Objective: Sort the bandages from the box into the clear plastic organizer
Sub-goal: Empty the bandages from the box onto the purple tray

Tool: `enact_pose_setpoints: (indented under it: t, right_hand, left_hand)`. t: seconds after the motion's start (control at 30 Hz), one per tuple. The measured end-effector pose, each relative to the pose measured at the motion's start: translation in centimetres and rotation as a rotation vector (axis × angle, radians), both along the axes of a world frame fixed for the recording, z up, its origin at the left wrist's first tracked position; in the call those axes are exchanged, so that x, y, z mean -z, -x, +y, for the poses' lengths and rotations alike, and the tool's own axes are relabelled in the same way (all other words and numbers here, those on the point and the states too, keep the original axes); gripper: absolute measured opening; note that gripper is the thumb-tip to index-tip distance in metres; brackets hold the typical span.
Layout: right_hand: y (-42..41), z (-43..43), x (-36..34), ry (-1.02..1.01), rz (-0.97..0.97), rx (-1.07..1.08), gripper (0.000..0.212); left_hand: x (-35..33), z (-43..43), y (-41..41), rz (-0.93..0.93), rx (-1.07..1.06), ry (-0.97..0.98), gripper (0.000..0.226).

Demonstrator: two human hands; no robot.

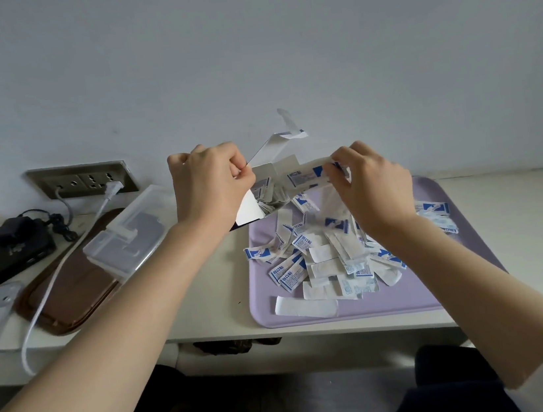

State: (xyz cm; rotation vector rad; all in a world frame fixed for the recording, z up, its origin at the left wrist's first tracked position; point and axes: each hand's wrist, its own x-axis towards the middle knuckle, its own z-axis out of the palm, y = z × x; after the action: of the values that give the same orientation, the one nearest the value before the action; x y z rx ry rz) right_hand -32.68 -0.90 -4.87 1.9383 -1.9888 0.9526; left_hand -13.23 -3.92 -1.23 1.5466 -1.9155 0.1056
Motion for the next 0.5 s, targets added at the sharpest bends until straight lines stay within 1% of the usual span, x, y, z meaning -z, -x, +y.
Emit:
enact_pose_setpoints:
  t: [0.07,0.13,0.23,0.33,0.4,0.5]
  right_hand:
    - [0.1,0.1,-0.1,-0.049,0.027,0.050,0.024]
    - [0.2,0.2,-0.2,-0.102,0.033,0.034,0.025]
    - [-0.5,0.5,-0.2,-0.176,0.062,-0.064,0.031]
    - [-1.7,1.1,-0.5,-0.173,0.062,-0.232,0.030]
    - [-2.5,1.4,-0.5,-0.227,0.087,-0.312,0.030]
    - [-3.0,1.3,0.2,-0.357,0.178,-0.281,0.031]
  left_hand:
    - [-0.1,0.1,-0.4,-0.017,-0.019,0.001,0.012]
    - [-0.1,0.3,-0.6,-0.027,-0.028,-0.002,0.013]
    - [-0.2,0.6,-0.7,-0.006,-0.019,-0.018,0.016]
    - [0.0,1.1,0.0,0.048,0.035,-0.043,0.022]
    - [0.1,1.6,0.7,0.074,0.085,-0.050,0.022]
    - [0.2,2.2,1.8,0.099,0.148,-0.047,0.021]
